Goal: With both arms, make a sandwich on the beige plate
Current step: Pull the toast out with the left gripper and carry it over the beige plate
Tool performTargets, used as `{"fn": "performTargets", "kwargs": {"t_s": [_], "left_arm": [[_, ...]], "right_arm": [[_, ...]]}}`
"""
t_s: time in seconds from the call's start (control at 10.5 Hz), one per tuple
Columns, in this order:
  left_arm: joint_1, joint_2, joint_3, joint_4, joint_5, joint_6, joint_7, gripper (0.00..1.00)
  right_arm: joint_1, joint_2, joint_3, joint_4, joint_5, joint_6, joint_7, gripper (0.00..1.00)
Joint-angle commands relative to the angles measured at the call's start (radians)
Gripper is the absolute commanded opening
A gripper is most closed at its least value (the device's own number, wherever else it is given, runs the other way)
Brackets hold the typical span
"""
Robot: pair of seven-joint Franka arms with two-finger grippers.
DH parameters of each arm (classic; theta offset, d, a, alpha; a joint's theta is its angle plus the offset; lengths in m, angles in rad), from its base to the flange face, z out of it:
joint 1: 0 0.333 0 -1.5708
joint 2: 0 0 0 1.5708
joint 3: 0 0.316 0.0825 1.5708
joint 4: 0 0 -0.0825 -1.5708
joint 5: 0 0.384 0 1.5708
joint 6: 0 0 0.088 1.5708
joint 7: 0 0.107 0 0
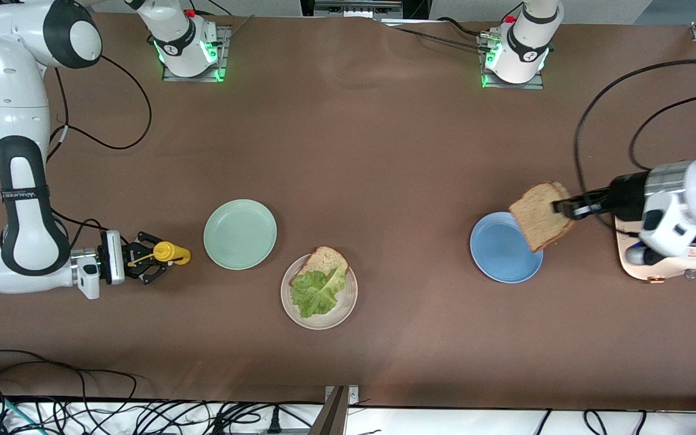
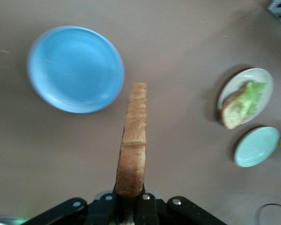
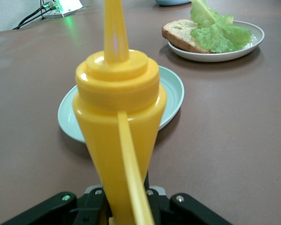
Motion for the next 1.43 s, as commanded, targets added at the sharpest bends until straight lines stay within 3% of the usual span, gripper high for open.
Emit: {"fn": "performTargets", "kwargs": {"t_s": [0.0, 0.1, 0.19, 0.29, 0.67, 0.86, 1.33], "left_arm": [[-0.129, 0.086, 0.003, 0.019, -0.063, 0.217, -0.186, 0.0], [-0.186, 0.118, 0.003, 0.019, -0.063, 0.341, -0.261, 0.0], [-0.229, 0.149, 0.003, 0.019, -0.077, 0.436, -0.291, 0.0], [-0.28, 0.177, 0.003, 0.019, -0.115, 0.532, -0.293, 0.0], [-0.468, 0.307, 0.004, 0.021, -0.187, 0.93, -0.287, 0.0], [-0.545, 0.359, 0.01, 0.021, -0.186, 1.073, -0.293, 0.0], [-0.627, 0.445, 0.073, 0.068, -0.18, 1.152, -0.274, 0.0]], "right_arm": [[-0.02, 0.007, 0.013, -0.005, 0.027, -0.019, -0.031, 0.0], [-0.02, 0.013, 0.013, -0.005, 0.027, -0.016, -0.033, 0.0], [-0.02, 0.013, 0.013, -0.005, 0.027, -0.013, -0.033, 0.22], [-0.02, 0.014, 0.012, -0.005, 0.027, -0.015, -0.036, 0.99], [-0.029, 0.019, 0.005, -0.005, 0.025, -0.019, -0.076, 1.0], [-0.029, 0.019, -0.04, 0.0, 0.022, -0.021, -0.083, 1.0], [-0.028, -0.041, -0.155, 0.032, -0.002, -0.027, -0.085, 1.0]]}}
